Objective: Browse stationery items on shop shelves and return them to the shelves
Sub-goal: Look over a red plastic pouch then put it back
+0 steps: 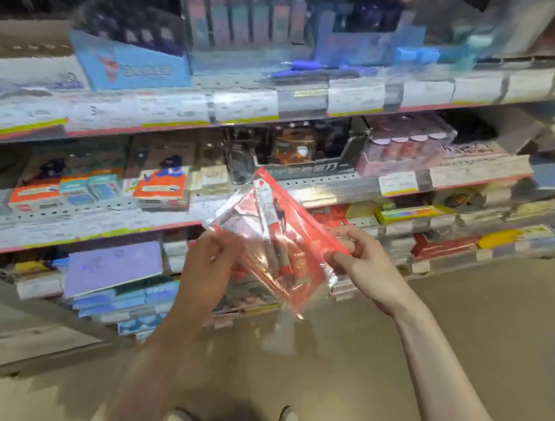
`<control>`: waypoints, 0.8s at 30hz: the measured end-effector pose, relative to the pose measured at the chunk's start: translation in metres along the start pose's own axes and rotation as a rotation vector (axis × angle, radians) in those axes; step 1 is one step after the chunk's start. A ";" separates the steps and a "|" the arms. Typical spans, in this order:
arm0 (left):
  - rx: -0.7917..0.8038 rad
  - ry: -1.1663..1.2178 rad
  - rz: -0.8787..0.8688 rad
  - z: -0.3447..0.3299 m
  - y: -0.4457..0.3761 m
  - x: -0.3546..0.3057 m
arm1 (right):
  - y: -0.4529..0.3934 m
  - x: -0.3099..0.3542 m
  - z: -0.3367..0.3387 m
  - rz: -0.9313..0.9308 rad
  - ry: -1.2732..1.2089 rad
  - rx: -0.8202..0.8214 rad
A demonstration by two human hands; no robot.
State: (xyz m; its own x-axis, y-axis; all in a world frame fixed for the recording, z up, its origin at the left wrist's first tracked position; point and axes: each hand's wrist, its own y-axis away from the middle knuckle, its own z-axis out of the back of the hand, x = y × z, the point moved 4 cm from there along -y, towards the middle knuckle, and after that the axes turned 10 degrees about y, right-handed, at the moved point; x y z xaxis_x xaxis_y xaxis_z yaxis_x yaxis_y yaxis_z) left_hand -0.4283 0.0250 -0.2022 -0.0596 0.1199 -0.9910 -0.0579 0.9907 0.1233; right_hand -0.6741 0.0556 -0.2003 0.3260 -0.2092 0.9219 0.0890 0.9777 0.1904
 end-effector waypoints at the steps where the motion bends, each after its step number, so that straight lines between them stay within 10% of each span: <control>1: 0.017 0.010 0.012 -0.013 0.002 0.005 | 0.002 -0.010 0.010 -0.014 -0.015 -0.003; 14: 0.307 -0.056 0.330 -0.127 -0.011 0.123 | -0.001 -0.177 0.051 -0.288 -0.193 -0.079; 24: 0.311 -0.206 0.196 -0.160 -0.051 0.161 | -0.081 -0.205 0.033 -0.366 -0.311 -0.203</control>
State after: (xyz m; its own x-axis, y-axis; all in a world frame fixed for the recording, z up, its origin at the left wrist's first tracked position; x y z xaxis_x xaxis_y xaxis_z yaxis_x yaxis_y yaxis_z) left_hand -0.5945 -0.0161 -0.3594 0.1632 0.2874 -0.9438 0.2404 0.9162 0.3206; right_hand -0.7792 0.0198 -0.3936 -0.0528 -0.4906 0.8698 0.3354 0.8117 0.4782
